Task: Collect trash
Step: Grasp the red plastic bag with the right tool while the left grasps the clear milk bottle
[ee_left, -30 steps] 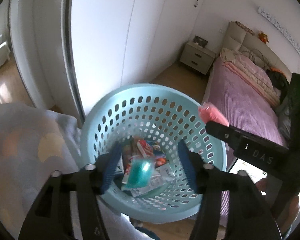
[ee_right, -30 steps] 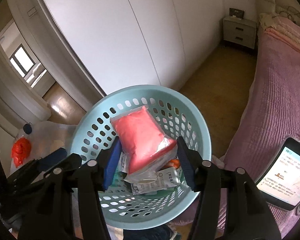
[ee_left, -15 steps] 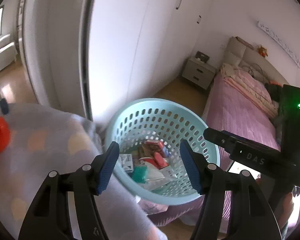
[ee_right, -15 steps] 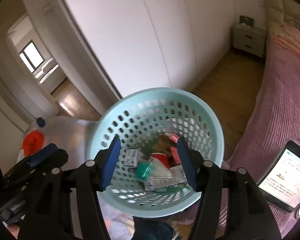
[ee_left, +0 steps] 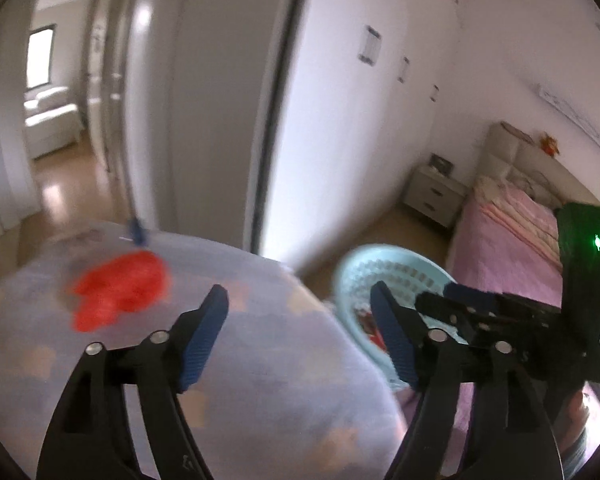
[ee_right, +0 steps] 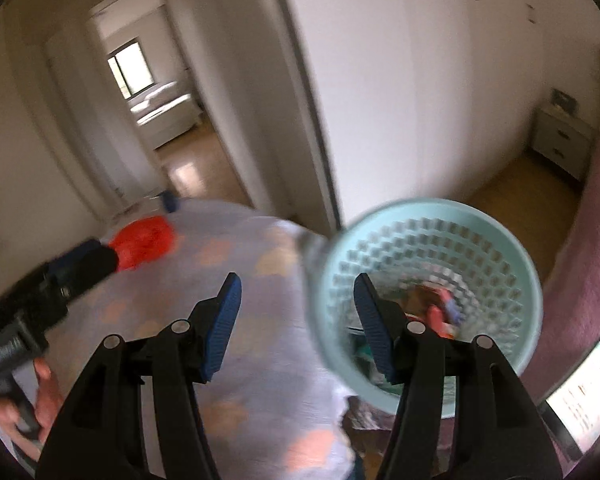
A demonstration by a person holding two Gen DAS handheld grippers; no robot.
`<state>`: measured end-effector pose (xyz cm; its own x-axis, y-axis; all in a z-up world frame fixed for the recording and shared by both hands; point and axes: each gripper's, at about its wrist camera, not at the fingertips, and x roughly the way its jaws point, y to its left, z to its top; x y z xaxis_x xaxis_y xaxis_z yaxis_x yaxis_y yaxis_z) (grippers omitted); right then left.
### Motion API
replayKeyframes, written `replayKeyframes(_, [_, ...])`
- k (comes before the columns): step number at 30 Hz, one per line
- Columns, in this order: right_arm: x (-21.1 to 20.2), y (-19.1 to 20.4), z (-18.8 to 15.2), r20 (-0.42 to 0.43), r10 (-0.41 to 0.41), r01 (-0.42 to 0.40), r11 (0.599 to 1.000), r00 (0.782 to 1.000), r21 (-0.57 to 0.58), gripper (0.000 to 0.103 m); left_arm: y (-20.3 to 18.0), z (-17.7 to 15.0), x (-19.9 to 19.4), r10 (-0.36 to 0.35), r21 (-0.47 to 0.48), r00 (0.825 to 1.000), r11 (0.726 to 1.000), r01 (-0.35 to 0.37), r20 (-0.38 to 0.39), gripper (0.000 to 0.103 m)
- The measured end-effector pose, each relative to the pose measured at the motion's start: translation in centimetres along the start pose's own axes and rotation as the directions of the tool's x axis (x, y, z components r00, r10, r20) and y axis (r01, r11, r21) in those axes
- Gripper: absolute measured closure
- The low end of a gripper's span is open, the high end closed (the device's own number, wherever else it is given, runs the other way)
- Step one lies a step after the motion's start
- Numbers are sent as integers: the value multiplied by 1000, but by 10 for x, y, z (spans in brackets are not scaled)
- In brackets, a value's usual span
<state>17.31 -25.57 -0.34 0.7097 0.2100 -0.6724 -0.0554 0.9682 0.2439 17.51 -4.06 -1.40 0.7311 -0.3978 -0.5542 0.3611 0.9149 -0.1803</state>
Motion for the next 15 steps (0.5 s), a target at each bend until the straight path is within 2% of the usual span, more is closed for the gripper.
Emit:
replayKeyframes(5, [19,62,7,1,50,-49,993,999,-109,48,60,15,-26,105,-37,994,994,-104,37,24])
replayKeyframes(9, [45,111,13,-3,78,-78,979,997,-190,48,104,26,-29,178,-57,983,983,-176,36,23])
replayKeyframes(12, [62,144,17,16,57,-51,959,998,-279,44,140,32,-25,189,-52,981,981,-187,31,16])
replayKeyframes(15, [79,170,18,16,87,-77,941,996,-330,41,173,40,-11,188,-58,982,981,-187,16,15])
